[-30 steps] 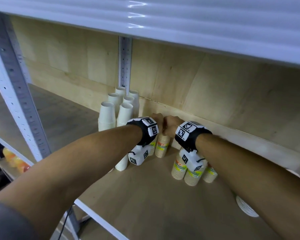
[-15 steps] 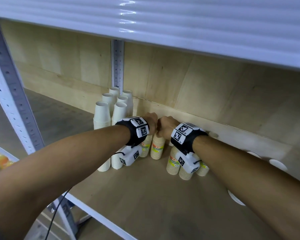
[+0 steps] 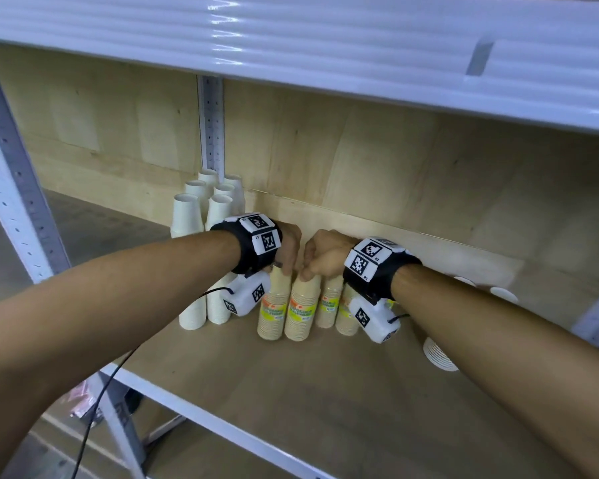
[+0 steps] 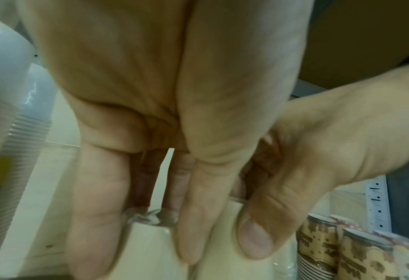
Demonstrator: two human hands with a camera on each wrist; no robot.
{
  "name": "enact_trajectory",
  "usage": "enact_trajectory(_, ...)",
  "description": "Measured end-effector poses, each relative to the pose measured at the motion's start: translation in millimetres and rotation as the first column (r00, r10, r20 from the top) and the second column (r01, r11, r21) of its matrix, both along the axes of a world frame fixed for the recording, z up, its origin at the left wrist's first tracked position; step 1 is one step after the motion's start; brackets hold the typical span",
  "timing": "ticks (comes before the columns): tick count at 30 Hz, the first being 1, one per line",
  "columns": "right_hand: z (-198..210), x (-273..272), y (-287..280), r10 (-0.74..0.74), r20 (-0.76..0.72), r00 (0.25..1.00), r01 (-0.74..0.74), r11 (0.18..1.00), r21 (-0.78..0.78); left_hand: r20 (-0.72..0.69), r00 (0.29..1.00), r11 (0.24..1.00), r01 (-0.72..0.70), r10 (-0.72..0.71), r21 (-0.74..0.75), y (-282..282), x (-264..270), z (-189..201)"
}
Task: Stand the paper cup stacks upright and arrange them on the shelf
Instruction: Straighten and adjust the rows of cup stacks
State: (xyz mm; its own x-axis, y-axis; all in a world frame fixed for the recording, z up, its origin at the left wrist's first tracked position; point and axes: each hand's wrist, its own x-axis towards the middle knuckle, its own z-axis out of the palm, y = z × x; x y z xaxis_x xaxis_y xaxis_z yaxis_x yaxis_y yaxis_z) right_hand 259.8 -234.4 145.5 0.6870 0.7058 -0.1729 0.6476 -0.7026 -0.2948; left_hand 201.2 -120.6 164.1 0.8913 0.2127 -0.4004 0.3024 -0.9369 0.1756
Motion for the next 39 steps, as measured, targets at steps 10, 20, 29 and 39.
enact_trajectory(10, 0.6, 9.0, -67.7, -0.131, -0.049, 0.990, 0.127, 0.989, -0.071, -0.014, 0.994, 0.987, 0.109, -0.111, -0.117, -49.9, 12.4, -4.6)
enact_trajectory(20, -1.9, 27.8, -119.6, -0.286, -0.053, 0.957, 0.283, 0.958, -0.049, 0.066, 0.976, 0.961, 0.217, -0.209, -0.170, -90.4, 27.3, -6.2)
enact_trajectory(29, -7.2, 34.5, -135.8, -0.336, -0.002, 0.942, 0.335, 0.941, 0.052, 0.107, 0.964, 0.952, 0.259, -0.244, -0.161, -99.3, 37.2, -13.5)
enact_trajectory(39, -10.9, 35.4, -125.0, -0.329, 0.055, 0.943, 0.327, 0.944, 0.054, 0.132, 0.953, 0.950, 0.288, -0.273, -0.117, -99.8, 40.3, -18.6)
